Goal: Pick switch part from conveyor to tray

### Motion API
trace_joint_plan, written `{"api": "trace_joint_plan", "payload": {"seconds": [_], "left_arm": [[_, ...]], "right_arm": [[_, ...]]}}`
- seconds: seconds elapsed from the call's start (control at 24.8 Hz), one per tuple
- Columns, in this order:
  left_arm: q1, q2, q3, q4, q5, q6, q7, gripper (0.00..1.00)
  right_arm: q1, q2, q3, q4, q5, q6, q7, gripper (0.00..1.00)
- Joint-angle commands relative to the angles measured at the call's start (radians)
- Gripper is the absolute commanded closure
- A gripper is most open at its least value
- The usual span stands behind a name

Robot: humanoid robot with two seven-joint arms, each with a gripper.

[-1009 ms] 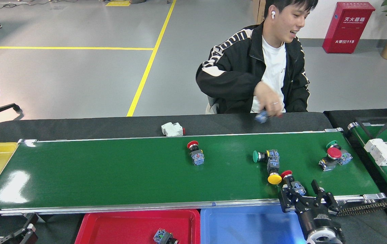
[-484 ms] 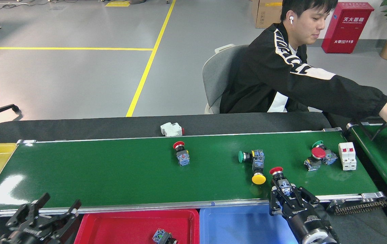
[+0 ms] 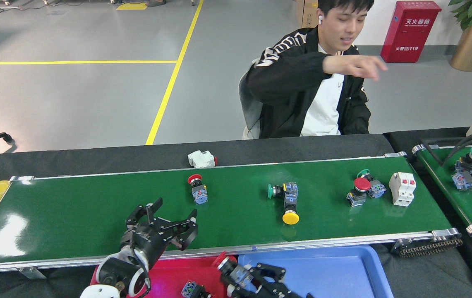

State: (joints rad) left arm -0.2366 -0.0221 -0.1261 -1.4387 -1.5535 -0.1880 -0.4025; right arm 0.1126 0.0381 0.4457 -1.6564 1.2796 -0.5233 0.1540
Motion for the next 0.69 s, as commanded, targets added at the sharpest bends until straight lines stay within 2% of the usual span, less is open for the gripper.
{"api": "trace_joint_plan", "payload": {"seconds": [0.0, 0.32, 0.4, 0.44, 0.52, 0.57, 0.61, 0.65], "left_arm": [[-0.055, -0.009, -0.004, 0.046, -0.004, 0.045, 0.008, 0.0], [-0.167, -0.006, -0.006, 0.273, -0.019, 0.058, 0.105, 0.02], [-0.168, -0.002, -0.001, 0.319, -0.051, 0.058, 0.14, 0.1], [-0.17, 0.001, 0.005, 0.339, -0.054, 0.058, 0.155, 0.2], [-0.178, 0.007, 0.006, 0.359, -0.056, 0.056, 0.165, 0.28], [-0.184, 0.01, 0.008, 0.363, -0.056, 0.056, 0.163, 0.34], [-0.188, 0.013, 0.009, 0.366, -0.054, 0.051, 0.165, 0.55], [-0.191, 0.021, 0.009, 0.373, -0.054, 0.051, 0.163, 0.68]], "right_arm": [[-0.007, 0.008, 0.004, -0.008, 0.0, 0.014, -0.005, 0.01], [-0.034, 0.02, 0.004, -0.005, 0.001, 0.019, 0.009, 0.01], [-0.033, 0.022, 0.004, -0.005, 0.001, 0.019, 0.009, 0.01], [-0.031, 0.02, 0.004, -0.005, 0.001, 0.019, 0.009, 0.01], [-0.028, 0.014, 0.002, -0.003, 0.001, 0.017, 0.007, 0.05], [-0.028, 0.011, 0.001, -0.006, 0.003, 0.006, -0.002, 0.3], [-0.034, 0.0, 0.002, -0.009, 0.003, 0.005, -0.013, 0.64], [-0.036, -0.01, 0.001, -0.014, 0.003, 0.005, -0.042, 0.84]]}}
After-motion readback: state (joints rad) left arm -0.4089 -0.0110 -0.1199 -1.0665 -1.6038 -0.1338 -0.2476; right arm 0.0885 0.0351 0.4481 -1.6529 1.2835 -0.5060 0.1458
